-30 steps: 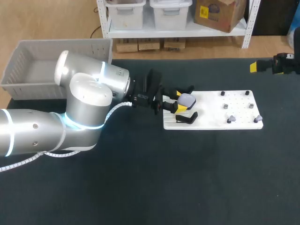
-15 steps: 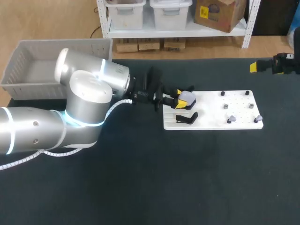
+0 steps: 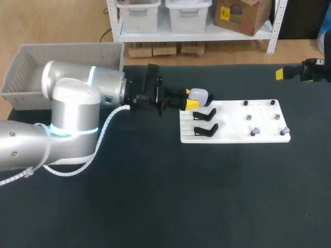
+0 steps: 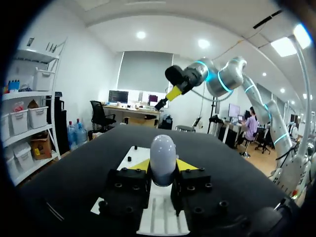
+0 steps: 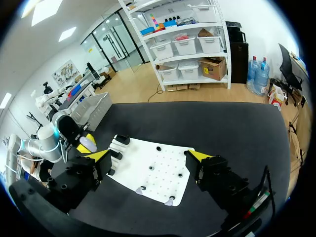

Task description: Pick up each earbud case from the left stands, insert the matching earbuds, close the lid, and place the case in the box.

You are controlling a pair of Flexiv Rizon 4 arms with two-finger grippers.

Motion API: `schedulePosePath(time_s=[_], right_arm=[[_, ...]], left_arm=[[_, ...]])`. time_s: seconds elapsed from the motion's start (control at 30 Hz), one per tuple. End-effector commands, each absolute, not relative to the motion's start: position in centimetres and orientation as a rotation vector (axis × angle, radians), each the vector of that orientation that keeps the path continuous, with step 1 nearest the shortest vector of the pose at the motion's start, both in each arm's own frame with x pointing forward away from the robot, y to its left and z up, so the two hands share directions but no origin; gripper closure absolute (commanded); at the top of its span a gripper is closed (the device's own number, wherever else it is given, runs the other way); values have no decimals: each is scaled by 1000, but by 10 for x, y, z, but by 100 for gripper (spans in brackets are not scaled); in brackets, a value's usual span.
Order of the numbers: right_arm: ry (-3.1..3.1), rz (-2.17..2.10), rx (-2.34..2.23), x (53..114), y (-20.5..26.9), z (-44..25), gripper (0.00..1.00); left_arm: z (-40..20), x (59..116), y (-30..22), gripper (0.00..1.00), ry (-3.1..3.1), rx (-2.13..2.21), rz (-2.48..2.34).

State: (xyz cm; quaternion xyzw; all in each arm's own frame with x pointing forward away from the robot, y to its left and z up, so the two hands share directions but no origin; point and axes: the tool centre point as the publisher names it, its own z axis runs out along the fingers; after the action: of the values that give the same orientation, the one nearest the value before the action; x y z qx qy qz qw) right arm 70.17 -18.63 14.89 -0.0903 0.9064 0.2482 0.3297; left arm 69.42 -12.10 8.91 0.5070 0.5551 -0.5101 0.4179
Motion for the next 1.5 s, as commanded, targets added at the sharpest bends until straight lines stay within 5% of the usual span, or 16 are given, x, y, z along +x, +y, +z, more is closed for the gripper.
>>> schedulePosePath(time_s=[0.03, 1.1, 1.5], right_arm=[[2372, 645, -235, 701, -186, 149, 0], [2372, 645, -235, 701, -186, 149, 0], [2317, 584, -446, 650, -116, 185, 0]], left_arm=[[100, 683, -112, 100, 1298, 1242, -1307], [120, 668, -124, 100, 1156, 1274, -1317], [120, 668, -124, 100, 1156, 1274, -1317]])
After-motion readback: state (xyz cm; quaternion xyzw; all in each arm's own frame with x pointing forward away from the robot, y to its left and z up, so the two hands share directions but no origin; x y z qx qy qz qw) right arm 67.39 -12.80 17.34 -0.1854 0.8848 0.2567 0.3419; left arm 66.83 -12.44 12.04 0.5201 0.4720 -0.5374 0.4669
